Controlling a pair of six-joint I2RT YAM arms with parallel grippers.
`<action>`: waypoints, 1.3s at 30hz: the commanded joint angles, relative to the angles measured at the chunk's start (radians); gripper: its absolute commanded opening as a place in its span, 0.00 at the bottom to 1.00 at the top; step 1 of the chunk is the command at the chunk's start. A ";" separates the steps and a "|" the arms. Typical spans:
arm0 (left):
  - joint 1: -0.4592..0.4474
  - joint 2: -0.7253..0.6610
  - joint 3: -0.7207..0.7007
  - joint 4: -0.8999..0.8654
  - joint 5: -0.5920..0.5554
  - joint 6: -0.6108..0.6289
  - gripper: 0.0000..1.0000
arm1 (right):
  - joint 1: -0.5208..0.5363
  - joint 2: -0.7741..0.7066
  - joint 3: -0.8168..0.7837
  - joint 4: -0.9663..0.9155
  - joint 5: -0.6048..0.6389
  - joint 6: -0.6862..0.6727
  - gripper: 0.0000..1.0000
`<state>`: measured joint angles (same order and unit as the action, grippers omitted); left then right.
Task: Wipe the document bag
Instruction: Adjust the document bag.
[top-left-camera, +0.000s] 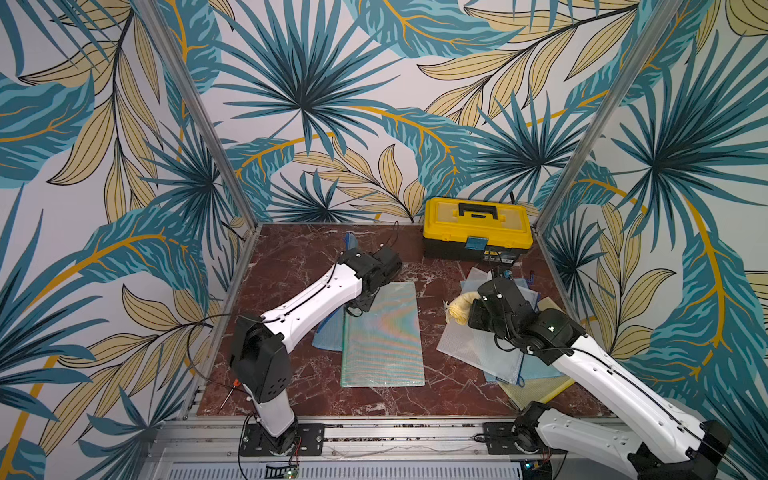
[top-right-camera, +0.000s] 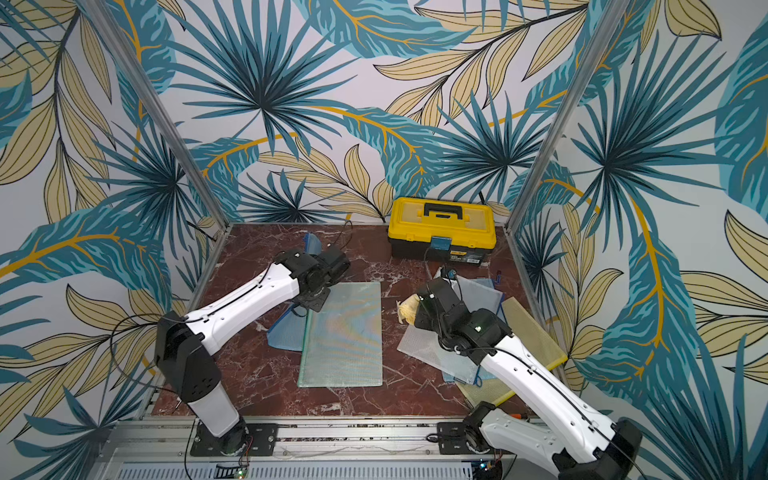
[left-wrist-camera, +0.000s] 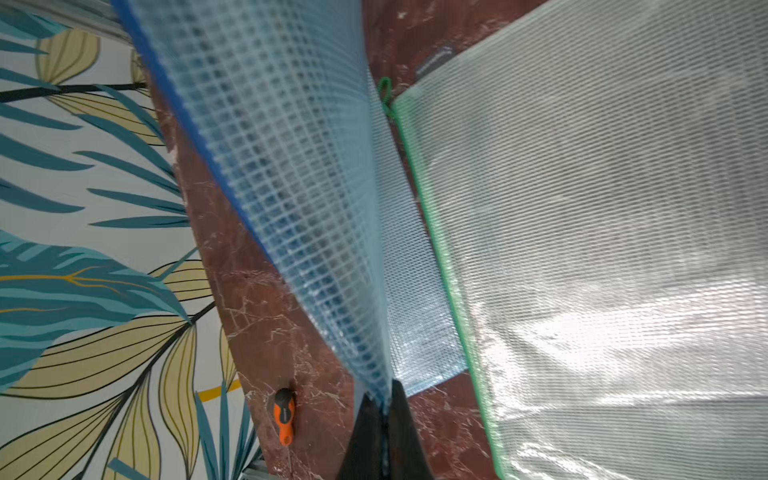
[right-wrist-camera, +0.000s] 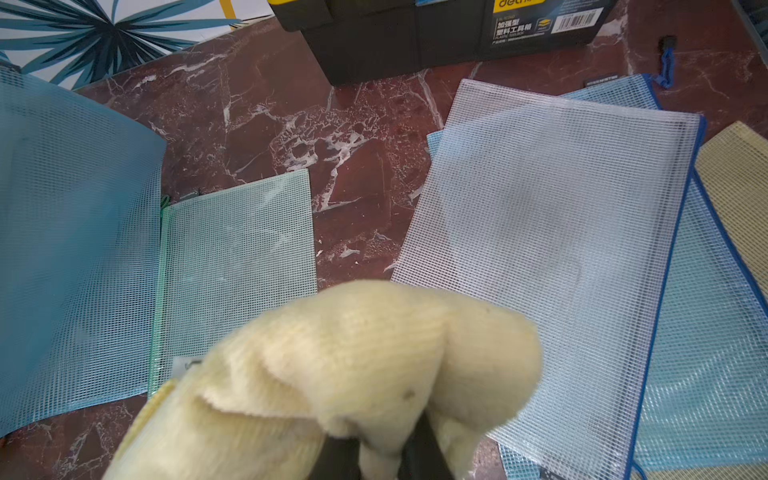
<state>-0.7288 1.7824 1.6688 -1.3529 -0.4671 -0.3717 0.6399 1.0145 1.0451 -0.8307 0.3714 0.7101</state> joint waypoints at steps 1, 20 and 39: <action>-0.071 0.064 0.122 -0.008 0.095 -0.095 0.00 | -0.003 -0.020 0.001 -0.052 0.038 0.005 0.00; -0.106 0.266 0.381 0.133 0.325 -0.245 0.92 | -0.003 -0.064 -0.040 -0.103 -0.008 -0.036 0.00; 0.275 0.244 -0.057 0.509 0.879 0.368 0.84 | -0.003 0.491 -0.115 0.211 -0.371 0.037 0.00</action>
<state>-0.4511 1.9900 1.5764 -0.8738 0.3382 -0.1085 0.6392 1.5177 0.9596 -0.6407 0.0193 0.7216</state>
